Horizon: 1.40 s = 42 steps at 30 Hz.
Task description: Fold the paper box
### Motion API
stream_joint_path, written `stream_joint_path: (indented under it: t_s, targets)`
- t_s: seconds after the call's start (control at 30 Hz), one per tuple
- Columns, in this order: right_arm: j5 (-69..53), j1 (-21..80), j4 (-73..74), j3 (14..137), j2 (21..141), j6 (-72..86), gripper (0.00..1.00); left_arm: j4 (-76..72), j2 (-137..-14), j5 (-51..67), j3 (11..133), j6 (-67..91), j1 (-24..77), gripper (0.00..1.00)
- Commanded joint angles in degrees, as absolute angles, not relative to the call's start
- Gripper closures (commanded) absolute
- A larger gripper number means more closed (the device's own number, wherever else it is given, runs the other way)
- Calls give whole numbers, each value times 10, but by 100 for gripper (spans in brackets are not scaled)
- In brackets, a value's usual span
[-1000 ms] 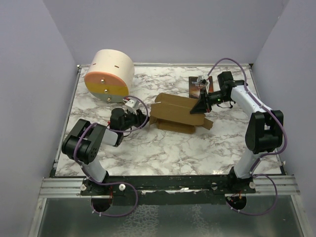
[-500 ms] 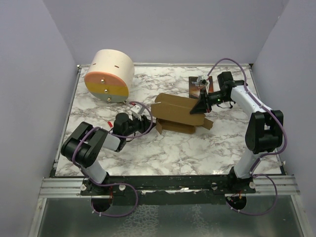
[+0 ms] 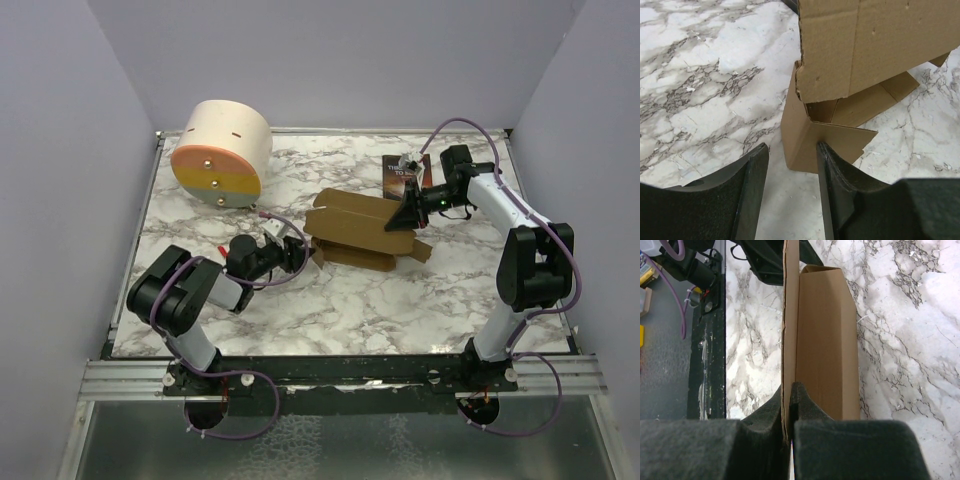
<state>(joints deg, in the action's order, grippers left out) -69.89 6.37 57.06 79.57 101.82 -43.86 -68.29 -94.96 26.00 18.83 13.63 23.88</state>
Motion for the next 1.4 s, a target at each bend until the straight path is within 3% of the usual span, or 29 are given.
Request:
stream_joint_path:
  t_s: [0.0,0.8,1.37]
  targets:
    - [-709,62,582,790,1030,-454,99,-747,-968,252,207,95,244,53]
    - [-707,71,569,783,1032,-446,99,-837,-1054,271,236,45,260,41]
    - [-708,80,569,783,1034,-445,99,-931,-1096,115,224,-1,323,40]
